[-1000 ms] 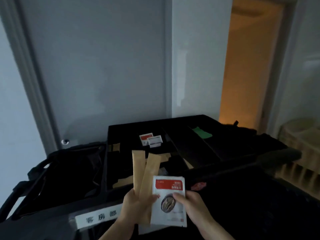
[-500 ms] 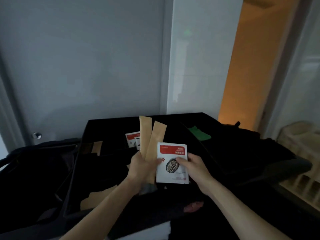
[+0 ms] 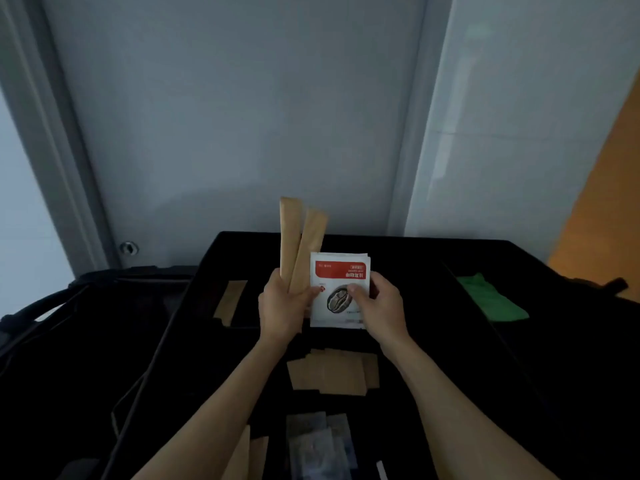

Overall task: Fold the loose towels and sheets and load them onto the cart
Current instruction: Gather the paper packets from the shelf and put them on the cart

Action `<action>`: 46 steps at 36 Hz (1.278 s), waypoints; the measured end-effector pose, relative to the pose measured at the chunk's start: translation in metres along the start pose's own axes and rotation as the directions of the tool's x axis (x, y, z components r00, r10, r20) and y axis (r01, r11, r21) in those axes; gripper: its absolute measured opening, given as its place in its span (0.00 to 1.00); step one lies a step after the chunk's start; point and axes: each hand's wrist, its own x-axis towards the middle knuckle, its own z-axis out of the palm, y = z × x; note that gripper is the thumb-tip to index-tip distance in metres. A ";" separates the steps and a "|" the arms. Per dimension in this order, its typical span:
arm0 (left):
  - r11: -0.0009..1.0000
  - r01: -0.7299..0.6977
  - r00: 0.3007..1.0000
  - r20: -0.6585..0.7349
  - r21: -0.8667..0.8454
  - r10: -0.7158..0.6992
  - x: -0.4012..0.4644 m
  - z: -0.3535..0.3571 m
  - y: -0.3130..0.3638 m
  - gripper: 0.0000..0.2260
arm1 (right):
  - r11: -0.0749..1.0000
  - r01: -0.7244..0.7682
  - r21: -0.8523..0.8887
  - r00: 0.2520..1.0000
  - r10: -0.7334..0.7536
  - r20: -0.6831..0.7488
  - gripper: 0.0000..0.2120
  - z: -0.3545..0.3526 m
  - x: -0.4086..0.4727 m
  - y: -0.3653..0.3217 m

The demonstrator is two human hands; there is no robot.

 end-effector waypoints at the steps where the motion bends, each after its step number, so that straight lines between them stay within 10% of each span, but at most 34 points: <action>1: 1.000 -0.009 0.999 -0.032 0.016 0.009 0.005 0.002 -0.002 0.20 | 1.000 0.006 0.016 1.000 -0.006 0.001 0.06 0.004 0.008 0.003; 10: 0.988 0.047 0.991 -0.134 0.147 -0.027 0.032 0.028 -0.028 0.20 | 0.987 0.076 -0.138 0.996 -0.081 -0.026 0.05 0.024 0.047 0.032; 26: 0.966 0.130 0.985 -0.140 0.224 -0.100 0.033 0.039 -0.038 0.14 | 0.935 -0.009 -0.355 1.000 0.011 0.004 0.32 0.026 0.035 0.039; 36: 0.967 0.229 0.956 -0.164 -0.114 -0.245 0.032 0.041 -0.039 0.02 | 0.746 0.198 -0.635 0.969 -0.050 0.243 0.28 0.025 0.037 0.050; 46: 0.883 0.319 0.943 0.023 -0.343 -0.332 0.032 0.035 -0.029 0.10 | 0.821 0.282 -0.497 0.949 -0.316 0.017 0.18 0.024 0.039 0.047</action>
